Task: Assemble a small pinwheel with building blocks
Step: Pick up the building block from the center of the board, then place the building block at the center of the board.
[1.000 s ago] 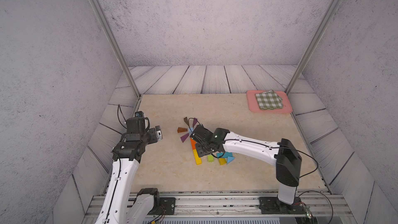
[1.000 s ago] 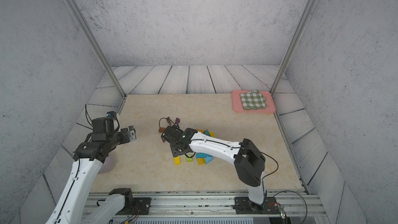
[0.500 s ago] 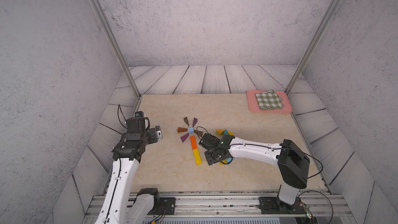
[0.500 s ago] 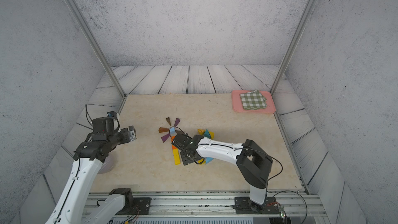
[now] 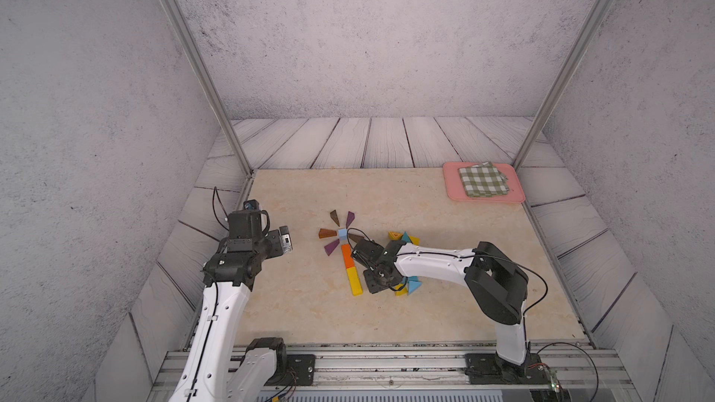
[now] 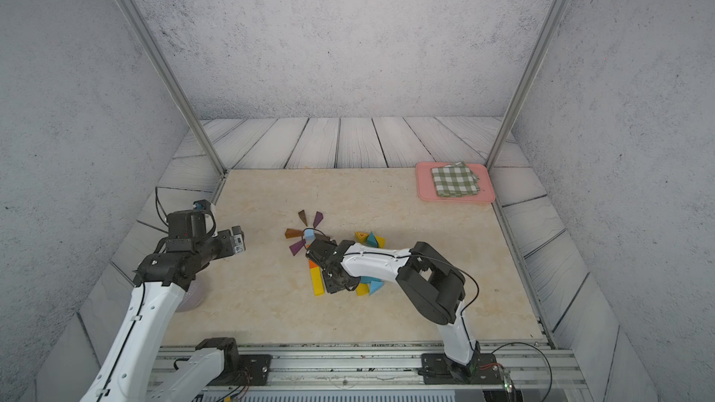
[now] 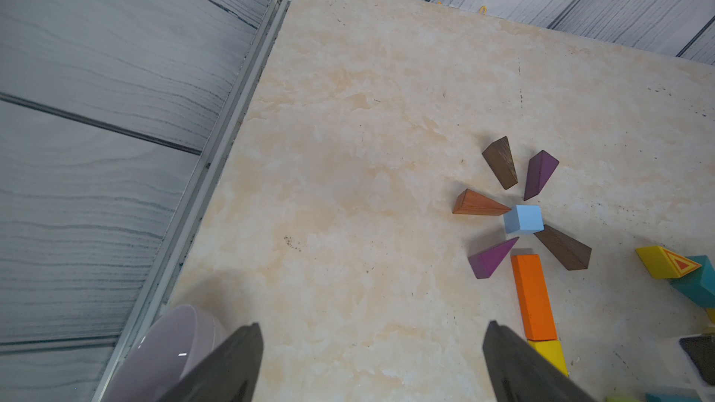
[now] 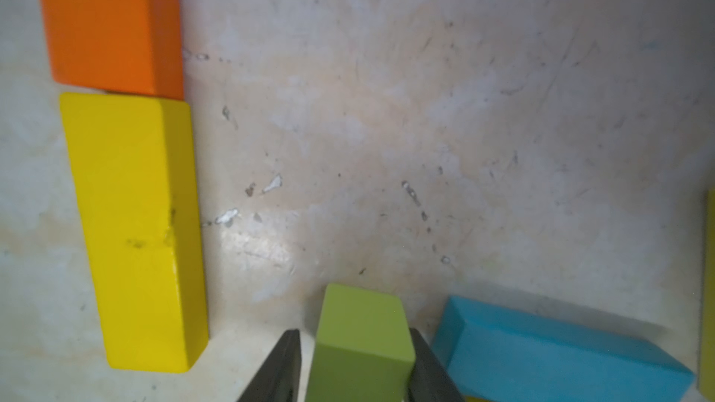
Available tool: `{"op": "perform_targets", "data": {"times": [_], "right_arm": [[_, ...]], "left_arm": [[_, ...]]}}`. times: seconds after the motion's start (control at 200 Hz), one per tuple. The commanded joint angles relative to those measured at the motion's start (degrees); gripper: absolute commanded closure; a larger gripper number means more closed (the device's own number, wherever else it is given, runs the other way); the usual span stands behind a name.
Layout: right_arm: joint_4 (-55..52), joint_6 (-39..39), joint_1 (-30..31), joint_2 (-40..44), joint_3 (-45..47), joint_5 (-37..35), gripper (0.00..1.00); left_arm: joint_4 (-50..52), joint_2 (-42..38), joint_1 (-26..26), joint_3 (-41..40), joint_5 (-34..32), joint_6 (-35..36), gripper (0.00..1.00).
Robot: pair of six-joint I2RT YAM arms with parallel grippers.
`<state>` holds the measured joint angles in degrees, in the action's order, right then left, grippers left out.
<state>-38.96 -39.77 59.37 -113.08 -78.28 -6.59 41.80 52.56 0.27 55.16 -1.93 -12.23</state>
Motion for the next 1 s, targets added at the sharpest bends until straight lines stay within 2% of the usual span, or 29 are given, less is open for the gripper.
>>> {"op": "perform_targets", "data": {"times": [0.0, 0.135, 0.305, 0.395, 0.515, 0.585, 0.746, 0.996], "right_arm": [[-0.9, 0.6, -0.2, -2.6, -1.1, -1.3, 0.58], [-2.6, 1.6, -0.6, -1.2, -2.4, -0.8, 0.68], [-7.5, 5.0, -3.9, 7.7, -5.4, -1.4, 0.71], [-9.4, 7.9, -9.1, 13.4, -5.5, -1.3, 0.73], [-12.1, 13.1, -17.8, 18.0, -4.4, -5.1, 0.73], [-11.7, 16.3, -24.2, 19.1, -2.6, -3.1, 0.73], [-8.8, 23.1, -35.6, 15.9, -0.4, 1.9, 0.73], [-3.8, 28.2, -42.2, 5.8, -2.9, 7.4, 0.68]], "left_arm": [[0.2, -0.1, 0.5, -0.6, -0.4, 0.6, 0.04], [0.2, 0.0, 0.5, -0.6, -0.5, 0.6, 0.04], [0.3, 0.2, 0.5, -0.6, -0.6, 0.7, 0.04], [0.3, 0.3, 0.6, -0.6, -0.5, 0.7, 0.04], [0.3, 0.6, 0.5, -0.6, -0.4, 0.7, 0.04], [0.3, 0.7, 0.5, -0.6, -0.5, 0.7, 0.04], [0.3, 1.1, 0.5, -0.6, -0.7, 0.7, 0.04], [0.4, 1.5, 0.6, -0.7, -1.1, 0.8, 0.04]]}}
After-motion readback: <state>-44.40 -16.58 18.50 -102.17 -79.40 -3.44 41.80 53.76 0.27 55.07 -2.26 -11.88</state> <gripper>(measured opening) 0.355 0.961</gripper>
